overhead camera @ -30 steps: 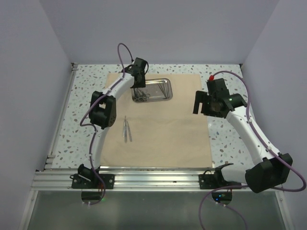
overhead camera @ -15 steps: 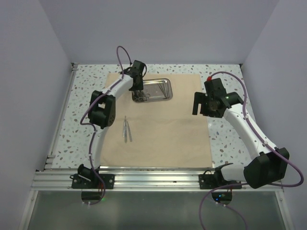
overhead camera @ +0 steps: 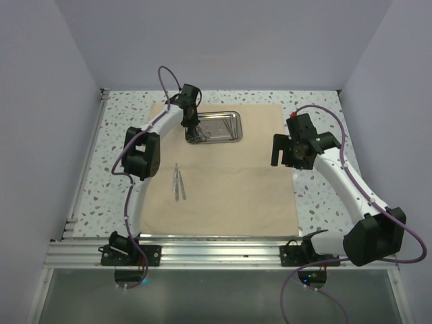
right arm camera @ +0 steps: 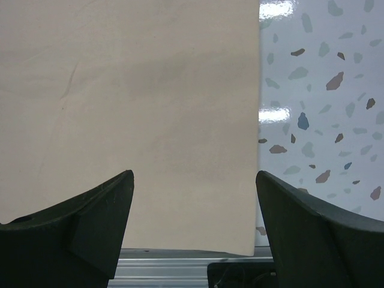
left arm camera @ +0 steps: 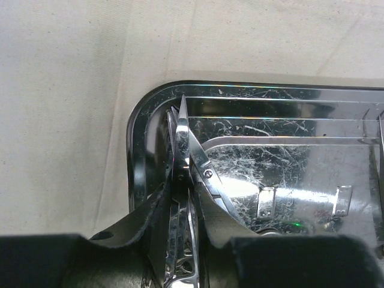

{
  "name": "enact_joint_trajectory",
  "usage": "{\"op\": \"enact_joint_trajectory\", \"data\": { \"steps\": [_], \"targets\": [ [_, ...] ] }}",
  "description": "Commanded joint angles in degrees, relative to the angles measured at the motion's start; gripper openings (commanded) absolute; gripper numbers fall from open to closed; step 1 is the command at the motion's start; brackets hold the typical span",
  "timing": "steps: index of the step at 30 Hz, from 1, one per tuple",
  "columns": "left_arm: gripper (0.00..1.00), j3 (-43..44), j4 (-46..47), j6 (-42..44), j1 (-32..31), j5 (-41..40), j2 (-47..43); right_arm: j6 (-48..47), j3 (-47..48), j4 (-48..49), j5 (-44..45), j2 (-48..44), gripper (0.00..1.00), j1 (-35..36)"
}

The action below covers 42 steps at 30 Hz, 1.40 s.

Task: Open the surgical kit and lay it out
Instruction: Pick up the medical item from the container, then place the medical item in the surgical kit.

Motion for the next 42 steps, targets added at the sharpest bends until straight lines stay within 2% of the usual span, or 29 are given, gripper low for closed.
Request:
{"op": "enact_joint_trajectory", "data": {
  "steps": [1,2,5,24,29,33,38,42],
  "targets": [
    [0.14,-0.09,1.08,-0.86,1.29,1.07,1.51,-0.97,-0.24,-0.56,0.43,-2.03,0.86,0.10],
    [0.08,-0.17,1.25,-0.95,1.38,1.25,1.51,-0.88,-0.42,-0.47,0.34,-2.03,0.86,0.10],
    [0.00,0.26,1.69,-0.95,1.47,2.04,1.34,-0.70,-0.77,-0.38,0.08,-2.12,0.86,0.10],
    [0.00,10.28,1.34,2.91,1.47,1.25,-4.11,-0.35,-2.09,1.02,-1.68,-2.12,0.86,0.10],
    [0.00,9.85,0.03,3.09,1.47,1.87,-5.95,-0.44,-2.18,1.37,-1.95,-2.38,0.86,0.10],
    [0.00,5.64,-0.15,1.08,1.38,2.48,-11.21,-0.35,-2.88,1.90,-2.65,-3.00,0.86,0.02],
    [0.00,-8.24,0.64,-1.65,-2.13,2.84,-20.18,-0.44,-3.41,2.25,-2.74,-3.87,0.86,0.10],
    [0.00,-22.30,2.83,-6.73,-7.57,1.69,-31.51,0.35,-2.18,1.12,-1.95,-5.10,0.86,0.10]
  ]
}}
